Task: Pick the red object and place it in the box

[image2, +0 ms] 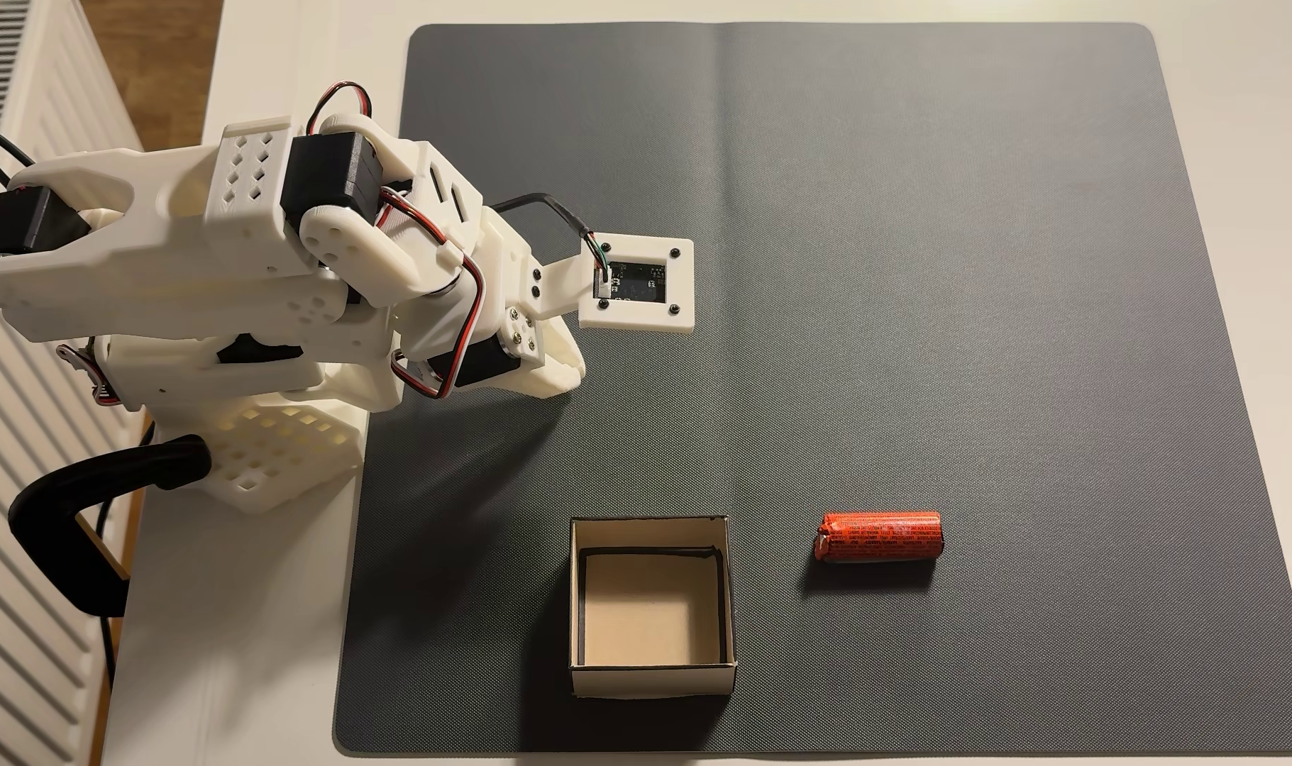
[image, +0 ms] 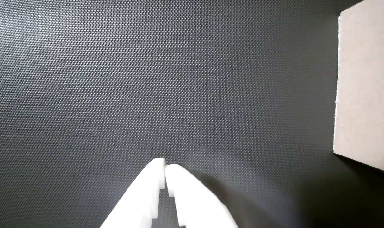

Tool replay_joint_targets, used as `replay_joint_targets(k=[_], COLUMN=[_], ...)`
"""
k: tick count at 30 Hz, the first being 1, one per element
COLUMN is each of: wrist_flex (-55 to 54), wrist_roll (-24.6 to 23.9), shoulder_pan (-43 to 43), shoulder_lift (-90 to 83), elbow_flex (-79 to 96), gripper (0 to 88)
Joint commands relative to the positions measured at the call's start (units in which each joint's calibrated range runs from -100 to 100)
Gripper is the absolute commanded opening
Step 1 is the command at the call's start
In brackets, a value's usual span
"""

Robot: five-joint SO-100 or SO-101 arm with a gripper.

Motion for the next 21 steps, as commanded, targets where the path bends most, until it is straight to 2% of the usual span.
replay_joint_targets(k=[1, 9, 12, 21], wrist_flex=[1.1, 0.9, -2.8, -6.9], wrist_roll=[-0.2, -0.7, -0.2, -0.6], shoulder_pan=[-0.4, -0.5, -0.6, 1.3], shoulder_lift=[0.5, 0.4, 0.3, 1.0], elbow_flex=[0.7, 0.7, -0.5, -20.9], gripper=[0.7, 0.7, 0.7, 0.7])
